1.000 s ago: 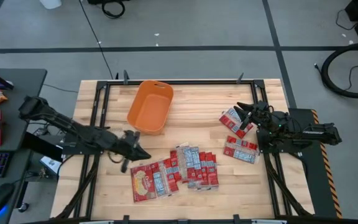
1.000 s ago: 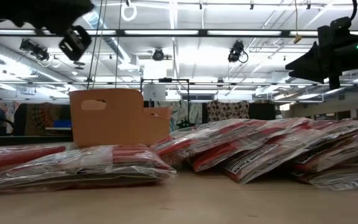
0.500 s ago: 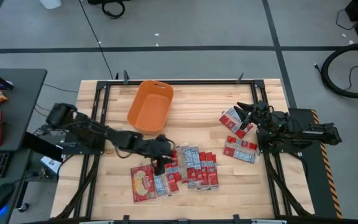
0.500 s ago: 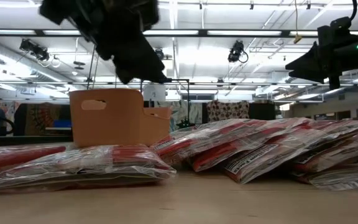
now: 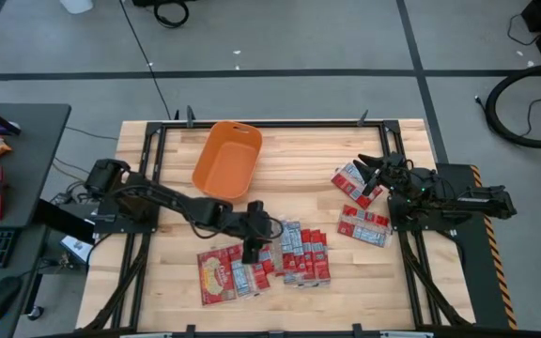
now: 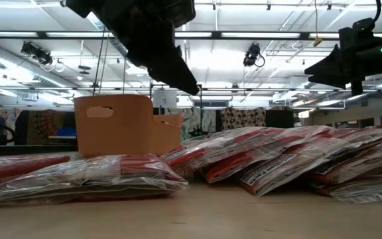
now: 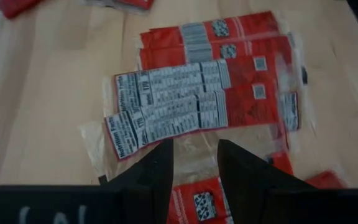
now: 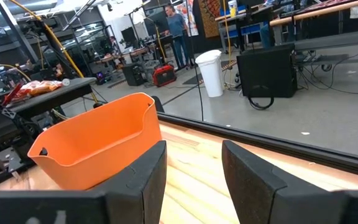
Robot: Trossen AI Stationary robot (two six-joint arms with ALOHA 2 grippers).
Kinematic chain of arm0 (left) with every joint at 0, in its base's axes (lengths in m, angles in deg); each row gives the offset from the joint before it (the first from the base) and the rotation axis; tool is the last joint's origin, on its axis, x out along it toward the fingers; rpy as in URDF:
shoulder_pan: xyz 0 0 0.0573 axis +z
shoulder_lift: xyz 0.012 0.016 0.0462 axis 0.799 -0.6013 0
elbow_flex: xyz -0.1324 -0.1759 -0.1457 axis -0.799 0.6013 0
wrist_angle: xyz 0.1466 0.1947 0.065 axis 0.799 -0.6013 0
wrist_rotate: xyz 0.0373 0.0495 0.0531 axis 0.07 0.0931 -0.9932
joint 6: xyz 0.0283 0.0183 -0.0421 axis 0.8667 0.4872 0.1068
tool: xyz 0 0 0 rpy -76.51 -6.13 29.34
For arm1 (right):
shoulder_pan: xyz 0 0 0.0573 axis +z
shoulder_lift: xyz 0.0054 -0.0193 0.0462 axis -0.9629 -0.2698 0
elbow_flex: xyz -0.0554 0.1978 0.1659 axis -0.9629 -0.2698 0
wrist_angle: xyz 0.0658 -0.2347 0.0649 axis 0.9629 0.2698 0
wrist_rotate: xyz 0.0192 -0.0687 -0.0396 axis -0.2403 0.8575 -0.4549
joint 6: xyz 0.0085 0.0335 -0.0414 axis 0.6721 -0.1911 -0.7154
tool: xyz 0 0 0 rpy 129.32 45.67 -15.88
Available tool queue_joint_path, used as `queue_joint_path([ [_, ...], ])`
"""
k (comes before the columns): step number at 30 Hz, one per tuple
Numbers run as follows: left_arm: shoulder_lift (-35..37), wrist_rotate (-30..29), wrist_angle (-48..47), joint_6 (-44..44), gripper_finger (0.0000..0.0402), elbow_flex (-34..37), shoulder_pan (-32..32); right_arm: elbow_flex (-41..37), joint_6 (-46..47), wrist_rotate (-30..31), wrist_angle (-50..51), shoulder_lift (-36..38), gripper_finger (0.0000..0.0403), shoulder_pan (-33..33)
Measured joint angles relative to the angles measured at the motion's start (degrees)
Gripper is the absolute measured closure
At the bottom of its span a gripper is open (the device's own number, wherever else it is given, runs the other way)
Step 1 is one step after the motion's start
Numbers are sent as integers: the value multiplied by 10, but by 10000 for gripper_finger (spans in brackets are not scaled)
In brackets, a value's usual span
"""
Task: Sort popcorn bags into baskets
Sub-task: Put the popcorn pack into the orange bin
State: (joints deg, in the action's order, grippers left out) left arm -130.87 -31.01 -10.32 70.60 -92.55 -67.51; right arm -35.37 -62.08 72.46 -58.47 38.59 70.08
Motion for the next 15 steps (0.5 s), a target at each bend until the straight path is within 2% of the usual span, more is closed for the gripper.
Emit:
queue_joint_path([
  [4, 0, 3, -2, -39, 271, 0, 9, 0, 0, 0, 0, 0, 243, 0],
  [9, 0, 56, -17, -102, 271, 0, 51, 0, 11, 0, -7, 0, 243, 0],
  [15, 0, 96, -20, -121, 271, 0, 89, 0, 34, -10, -65, 0, 243, 0],
])
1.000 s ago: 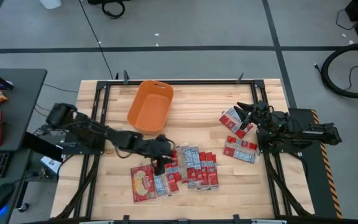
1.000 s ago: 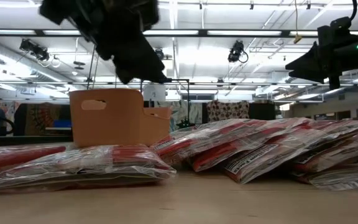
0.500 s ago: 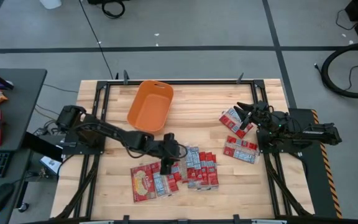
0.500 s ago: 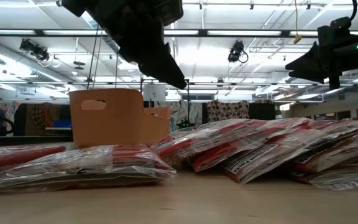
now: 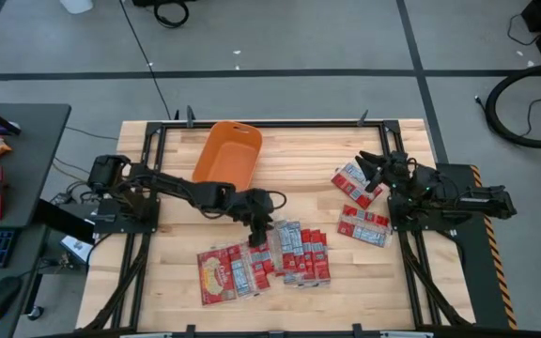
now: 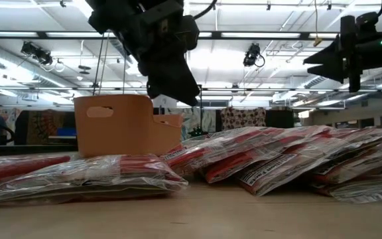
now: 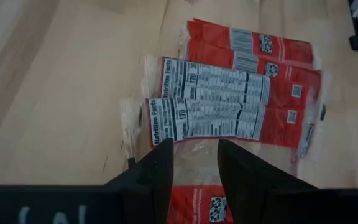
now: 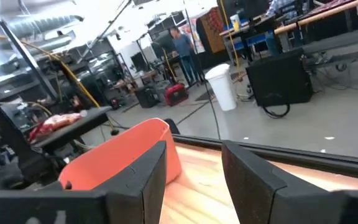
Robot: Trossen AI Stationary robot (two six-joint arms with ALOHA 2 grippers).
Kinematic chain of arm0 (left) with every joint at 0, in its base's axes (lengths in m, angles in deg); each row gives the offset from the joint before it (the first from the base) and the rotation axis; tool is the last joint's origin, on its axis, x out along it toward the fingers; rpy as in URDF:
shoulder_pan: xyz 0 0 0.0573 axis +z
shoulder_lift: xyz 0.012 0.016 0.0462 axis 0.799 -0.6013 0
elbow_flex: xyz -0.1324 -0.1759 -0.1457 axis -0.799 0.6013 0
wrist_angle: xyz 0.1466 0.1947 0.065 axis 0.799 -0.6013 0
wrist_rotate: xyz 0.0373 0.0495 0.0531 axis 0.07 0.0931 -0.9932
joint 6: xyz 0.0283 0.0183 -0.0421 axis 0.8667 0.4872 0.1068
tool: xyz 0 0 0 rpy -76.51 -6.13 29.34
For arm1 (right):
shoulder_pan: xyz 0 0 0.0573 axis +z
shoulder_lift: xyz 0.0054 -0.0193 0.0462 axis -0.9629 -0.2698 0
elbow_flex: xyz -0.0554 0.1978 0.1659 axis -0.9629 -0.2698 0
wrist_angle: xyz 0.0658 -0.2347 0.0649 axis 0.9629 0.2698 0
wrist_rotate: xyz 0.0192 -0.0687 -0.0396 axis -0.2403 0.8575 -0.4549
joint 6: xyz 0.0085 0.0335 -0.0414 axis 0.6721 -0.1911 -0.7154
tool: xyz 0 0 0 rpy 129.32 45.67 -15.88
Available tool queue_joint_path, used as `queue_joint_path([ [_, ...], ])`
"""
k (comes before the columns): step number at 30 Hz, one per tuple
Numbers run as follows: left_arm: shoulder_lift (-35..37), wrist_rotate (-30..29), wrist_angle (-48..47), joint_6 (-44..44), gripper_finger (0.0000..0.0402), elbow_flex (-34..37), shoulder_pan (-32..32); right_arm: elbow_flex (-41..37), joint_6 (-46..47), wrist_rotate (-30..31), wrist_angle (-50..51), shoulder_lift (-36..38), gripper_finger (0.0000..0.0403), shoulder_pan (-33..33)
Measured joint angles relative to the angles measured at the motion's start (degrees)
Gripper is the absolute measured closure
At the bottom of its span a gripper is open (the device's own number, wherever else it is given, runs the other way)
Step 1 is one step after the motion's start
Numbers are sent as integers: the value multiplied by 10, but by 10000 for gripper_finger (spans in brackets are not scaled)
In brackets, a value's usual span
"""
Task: Sort popcorn bags into baskets
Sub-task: Put the popcorn pack into the orange bin
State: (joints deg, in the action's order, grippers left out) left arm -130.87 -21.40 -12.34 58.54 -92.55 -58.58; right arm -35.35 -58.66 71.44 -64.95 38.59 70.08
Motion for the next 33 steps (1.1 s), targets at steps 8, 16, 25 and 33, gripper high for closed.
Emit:
queue_joint_path([
  [8, -17, 2, -54, 2, 271, -57, 24, 0, -44, -61, -34, 0, 243, 0],
  [16, -97, 7, -145, 79, 271, -154, 52, 0, -119, -88, -74, -8, 243, 0],
  [25, -137, 144, -145, 103, 195, -178, 108, 0, -170, -167, -85, -9, 243, 0],
  [33, -173, 195, -146, 185, 146, -178, 116, 0, -170, -167, -86, -16, 243, 0],
])
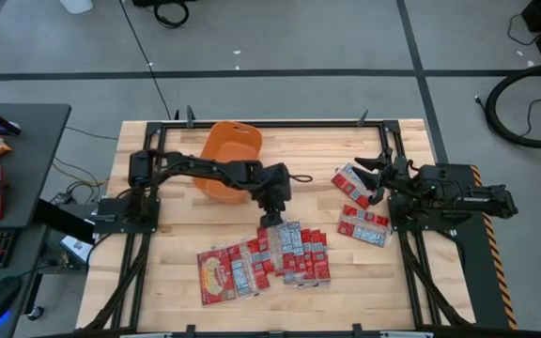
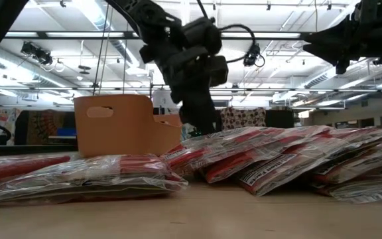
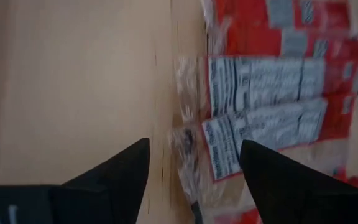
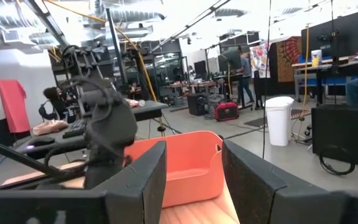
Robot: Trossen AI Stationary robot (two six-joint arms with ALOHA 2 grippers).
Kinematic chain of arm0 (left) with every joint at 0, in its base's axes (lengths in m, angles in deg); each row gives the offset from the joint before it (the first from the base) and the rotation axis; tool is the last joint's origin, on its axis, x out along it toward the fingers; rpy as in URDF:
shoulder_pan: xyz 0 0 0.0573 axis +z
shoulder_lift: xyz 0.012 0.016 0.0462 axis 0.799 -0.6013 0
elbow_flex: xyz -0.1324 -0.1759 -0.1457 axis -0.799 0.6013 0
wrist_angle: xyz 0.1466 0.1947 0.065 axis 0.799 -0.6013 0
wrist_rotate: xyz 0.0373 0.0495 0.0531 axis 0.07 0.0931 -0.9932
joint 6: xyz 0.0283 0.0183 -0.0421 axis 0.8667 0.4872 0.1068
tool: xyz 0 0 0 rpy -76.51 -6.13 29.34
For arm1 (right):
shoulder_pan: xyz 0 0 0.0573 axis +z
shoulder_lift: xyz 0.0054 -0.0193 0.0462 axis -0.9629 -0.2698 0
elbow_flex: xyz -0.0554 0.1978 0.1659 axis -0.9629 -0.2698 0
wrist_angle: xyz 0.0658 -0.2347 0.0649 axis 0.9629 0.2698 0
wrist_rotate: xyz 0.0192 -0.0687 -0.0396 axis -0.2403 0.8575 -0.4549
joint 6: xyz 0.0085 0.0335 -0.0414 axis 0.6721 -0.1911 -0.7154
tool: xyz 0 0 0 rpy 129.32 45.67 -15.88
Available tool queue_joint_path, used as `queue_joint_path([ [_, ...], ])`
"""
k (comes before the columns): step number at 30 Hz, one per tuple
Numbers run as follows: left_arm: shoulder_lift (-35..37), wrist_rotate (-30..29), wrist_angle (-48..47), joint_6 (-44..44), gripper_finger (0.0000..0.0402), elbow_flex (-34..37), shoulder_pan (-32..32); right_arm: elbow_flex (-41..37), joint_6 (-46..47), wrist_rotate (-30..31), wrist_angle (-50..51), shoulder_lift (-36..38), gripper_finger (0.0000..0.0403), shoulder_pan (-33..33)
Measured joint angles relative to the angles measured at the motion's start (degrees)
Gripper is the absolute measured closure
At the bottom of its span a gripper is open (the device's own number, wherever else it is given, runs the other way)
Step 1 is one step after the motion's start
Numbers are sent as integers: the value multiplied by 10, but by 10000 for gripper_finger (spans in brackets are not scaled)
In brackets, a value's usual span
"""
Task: Sort popcorn bags into baskets
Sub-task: Put the popcorn pack into the orange bin
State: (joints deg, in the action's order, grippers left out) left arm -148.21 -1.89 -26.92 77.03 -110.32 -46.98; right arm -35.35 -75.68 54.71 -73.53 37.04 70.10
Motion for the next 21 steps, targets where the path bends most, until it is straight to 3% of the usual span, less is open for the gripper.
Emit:
queue_joint_path([
  [10, -18, -2, -2, 10, 154, -1, -4, 0, -1, 2, -2, -2, 243, 0],
  [15, -35, 35, -6, 11, 154, 0, -16, 0, -1, 2, -4, -4, 243, 0],
  [21, -41, 37, -8, 13, 155, 0, -22, 0, -1, 2, -6, -5, 243, 0],
])
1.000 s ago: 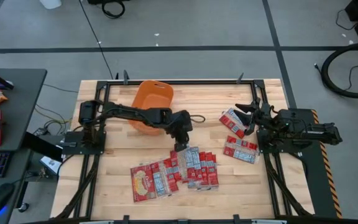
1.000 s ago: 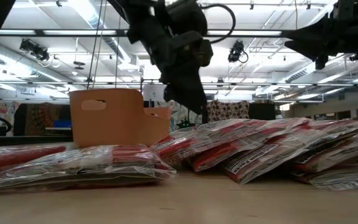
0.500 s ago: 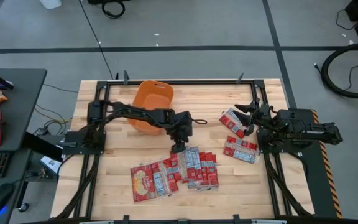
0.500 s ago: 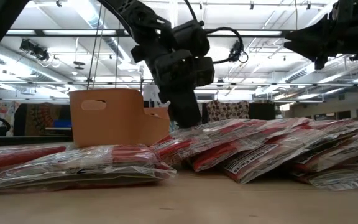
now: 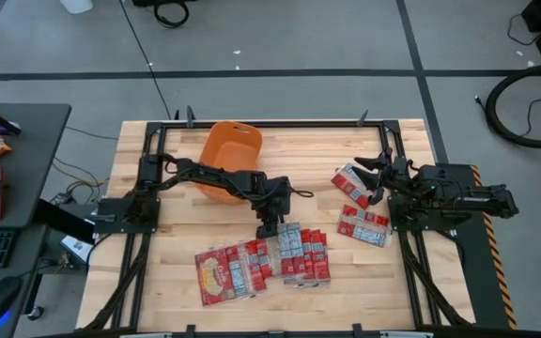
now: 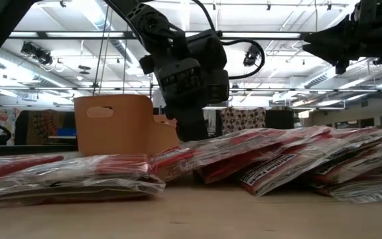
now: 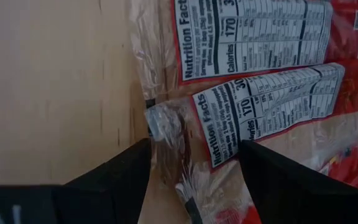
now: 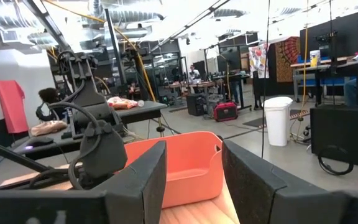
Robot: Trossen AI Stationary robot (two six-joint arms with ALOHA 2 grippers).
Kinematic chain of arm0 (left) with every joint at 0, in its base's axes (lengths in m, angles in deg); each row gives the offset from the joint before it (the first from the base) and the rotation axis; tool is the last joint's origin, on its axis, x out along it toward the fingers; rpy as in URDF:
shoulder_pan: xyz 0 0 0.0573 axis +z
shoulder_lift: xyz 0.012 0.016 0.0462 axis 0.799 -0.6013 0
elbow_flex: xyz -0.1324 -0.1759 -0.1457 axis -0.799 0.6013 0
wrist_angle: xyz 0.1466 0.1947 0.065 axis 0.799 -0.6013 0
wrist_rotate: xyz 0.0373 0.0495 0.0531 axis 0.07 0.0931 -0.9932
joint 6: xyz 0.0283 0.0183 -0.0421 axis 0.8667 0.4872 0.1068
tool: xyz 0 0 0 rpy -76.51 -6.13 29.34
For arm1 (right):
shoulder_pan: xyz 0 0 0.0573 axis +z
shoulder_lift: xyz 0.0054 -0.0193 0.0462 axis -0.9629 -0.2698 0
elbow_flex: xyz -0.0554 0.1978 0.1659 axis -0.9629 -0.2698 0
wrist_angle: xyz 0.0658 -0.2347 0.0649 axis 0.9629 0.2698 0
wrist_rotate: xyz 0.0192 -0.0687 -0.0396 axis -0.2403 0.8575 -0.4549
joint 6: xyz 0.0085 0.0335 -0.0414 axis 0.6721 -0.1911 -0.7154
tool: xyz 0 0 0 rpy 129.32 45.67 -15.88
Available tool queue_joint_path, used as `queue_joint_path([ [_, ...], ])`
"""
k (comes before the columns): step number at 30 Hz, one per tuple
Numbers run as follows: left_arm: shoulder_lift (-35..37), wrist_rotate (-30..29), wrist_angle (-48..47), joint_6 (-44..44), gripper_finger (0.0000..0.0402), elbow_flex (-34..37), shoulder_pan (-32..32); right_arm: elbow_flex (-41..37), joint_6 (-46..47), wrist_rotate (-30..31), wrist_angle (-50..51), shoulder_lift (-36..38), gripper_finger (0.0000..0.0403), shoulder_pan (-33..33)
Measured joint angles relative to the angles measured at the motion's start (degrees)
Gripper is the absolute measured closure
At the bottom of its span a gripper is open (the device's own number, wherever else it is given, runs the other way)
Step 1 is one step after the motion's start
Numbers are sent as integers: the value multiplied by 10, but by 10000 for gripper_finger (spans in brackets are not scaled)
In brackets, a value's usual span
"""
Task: Sort popcorn bags into baskets
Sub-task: Put the popcorn pack into the orange bin
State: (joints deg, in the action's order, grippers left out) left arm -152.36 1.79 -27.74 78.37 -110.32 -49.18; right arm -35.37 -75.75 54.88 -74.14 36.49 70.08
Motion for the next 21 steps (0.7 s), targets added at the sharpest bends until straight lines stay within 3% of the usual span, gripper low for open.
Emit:
queue_joint_path([
  [8, 0, -11, 0, 1, 172, 0, 0, 0, 1, 0, -5, -3, 243, 0],
  [21, 0, -20, -5, -7, 313, 0, 0, 0, -14, 2, -6, -3, 243, 0],
])
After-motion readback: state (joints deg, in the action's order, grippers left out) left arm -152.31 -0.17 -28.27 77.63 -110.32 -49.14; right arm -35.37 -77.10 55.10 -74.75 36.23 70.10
